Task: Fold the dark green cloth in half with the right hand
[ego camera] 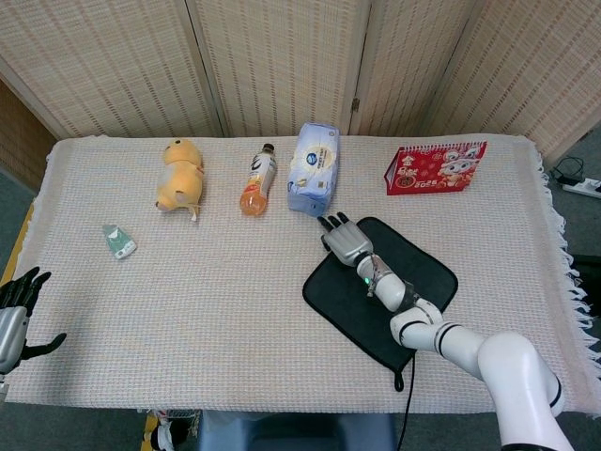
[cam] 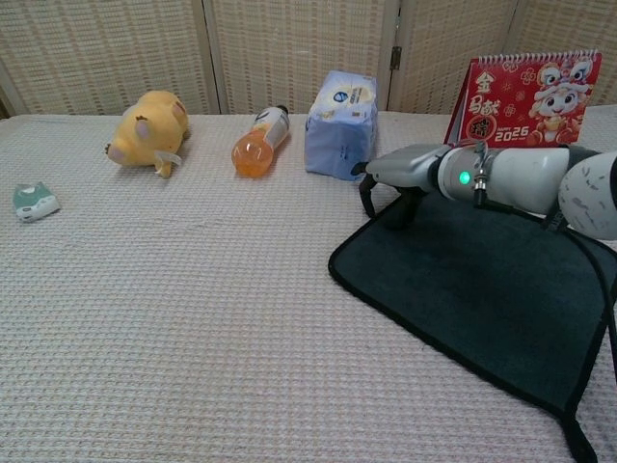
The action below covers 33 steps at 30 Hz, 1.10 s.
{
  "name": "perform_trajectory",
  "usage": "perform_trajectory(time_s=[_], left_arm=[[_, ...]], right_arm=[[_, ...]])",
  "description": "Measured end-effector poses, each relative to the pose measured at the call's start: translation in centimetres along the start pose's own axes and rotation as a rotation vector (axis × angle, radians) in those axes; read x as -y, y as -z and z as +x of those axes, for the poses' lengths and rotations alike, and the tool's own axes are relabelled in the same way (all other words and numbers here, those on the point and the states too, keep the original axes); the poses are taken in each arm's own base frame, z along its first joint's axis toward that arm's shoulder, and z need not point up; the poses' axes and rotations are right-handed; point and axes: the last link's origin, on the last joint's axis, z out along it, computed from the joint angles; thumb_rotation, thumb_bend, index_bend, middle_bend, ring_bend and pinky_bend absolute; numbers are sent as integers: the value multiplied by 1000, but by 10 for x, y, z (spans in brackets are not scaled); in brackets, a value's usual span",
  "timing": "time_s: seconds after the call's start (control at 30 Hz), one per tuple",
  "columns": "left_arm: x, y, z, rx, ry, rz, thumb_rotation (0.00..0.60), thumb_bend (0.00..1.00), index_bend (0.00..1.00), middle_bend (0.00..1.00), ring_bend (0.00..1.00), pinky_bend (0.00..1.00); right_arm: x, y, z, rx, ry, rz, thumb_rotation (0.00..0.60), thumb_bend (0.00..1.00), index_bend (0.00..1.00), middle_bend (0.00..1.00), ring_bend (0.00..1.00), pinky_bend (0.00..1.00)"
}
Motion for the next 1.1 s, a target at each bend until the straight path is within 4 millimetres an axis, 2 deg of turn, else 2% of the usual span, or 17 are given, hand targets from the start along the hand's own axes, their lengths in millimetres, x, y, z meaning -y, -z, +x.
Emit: perform_trajectory(time_s=[0.27, 0.9, 1.1], left_arm=[[-1, 0, -2, 6, -4, -7, 600, 264, 0, 0, 0, 0], [-3, 2, -3, 13, -7, -18, 600, 264, 0, 0, 0, 0], [-3, 2, -4, 13, -8, -19, 599, 263, 0, 0, 0, 0]], right_arm=[[-6, 10, -3, 6, 5, 5, 600, 486, 651, 49, 0, 0], [-12, 19, 0, -40, 2, 1, 600, 518, 748, 121, 0, 0], [-16, 30, 2, -63, 3, 12, 600, 519, 779, 146, 0, 0]])
